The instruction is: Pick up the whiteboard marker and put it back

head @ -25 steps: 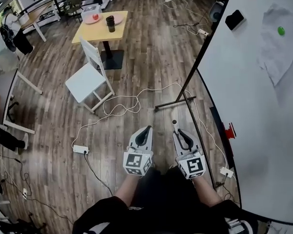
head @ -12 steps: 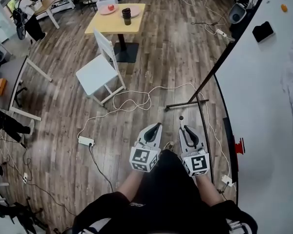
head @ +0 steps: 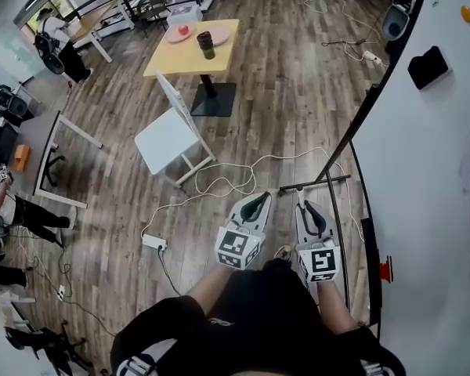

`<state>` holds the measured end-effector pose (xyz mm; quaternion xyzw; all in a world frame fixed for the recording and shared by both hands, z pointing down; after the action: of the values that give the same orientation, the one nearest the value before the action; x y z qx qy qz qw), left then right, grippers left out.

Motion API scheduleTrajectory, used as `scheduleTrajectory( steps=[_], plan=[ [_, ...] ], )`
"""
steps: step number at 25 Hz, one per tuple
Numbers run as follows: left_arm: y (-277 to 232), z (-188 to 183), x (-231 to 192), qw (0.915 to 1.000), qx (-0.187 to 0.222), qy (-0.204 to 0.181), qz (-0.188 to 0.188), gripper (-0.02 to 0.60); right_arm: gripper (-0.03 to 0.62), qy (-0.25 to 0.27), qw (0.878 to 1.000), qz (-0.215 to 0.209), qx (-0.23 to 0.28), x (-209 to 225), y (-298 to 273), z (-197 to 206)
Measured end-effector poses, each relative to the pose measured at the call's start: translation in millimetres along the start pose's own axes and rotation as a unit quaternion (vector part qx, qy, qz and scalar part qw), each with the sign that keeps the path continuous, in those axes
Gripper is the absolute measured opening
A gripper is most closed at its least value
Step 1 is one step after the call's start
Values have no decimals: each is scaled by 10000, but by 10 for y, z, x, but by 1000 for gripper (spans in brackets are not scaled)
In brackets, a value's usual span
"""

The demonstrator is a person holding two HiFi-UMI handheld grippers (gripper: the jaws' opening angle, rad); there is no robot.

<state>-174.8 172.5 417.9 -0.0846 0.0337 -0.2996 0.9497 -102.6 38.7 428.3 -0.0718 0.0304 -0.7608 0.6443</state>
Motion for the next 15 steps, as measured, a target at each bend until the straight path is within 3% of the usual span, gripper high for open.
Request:
scheduleTrajectory(
  steps=[7,15],
  plan=[
    [-747,171,199,9970,-489,-93,601,8,55,-259,9984,477,-151,664,-94,212],
    [-1326,294,89,9857,-818,-72,1472,8,55,-488,9895,1202,-641,1015,-287,459]
  ],
)
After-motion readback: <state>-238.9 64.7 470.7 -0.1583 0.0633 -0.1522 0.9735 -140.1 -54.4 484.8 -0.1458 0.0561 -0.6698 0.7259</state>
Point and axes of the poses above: the fingertips, and each gripper's own axes: y backward along the fingers, x to its right, z out of its underside, the point moved 6 cm from there along y, backward along the fingers, and after that the axes turned 5 degrees about -y, right-handed, at the moved point
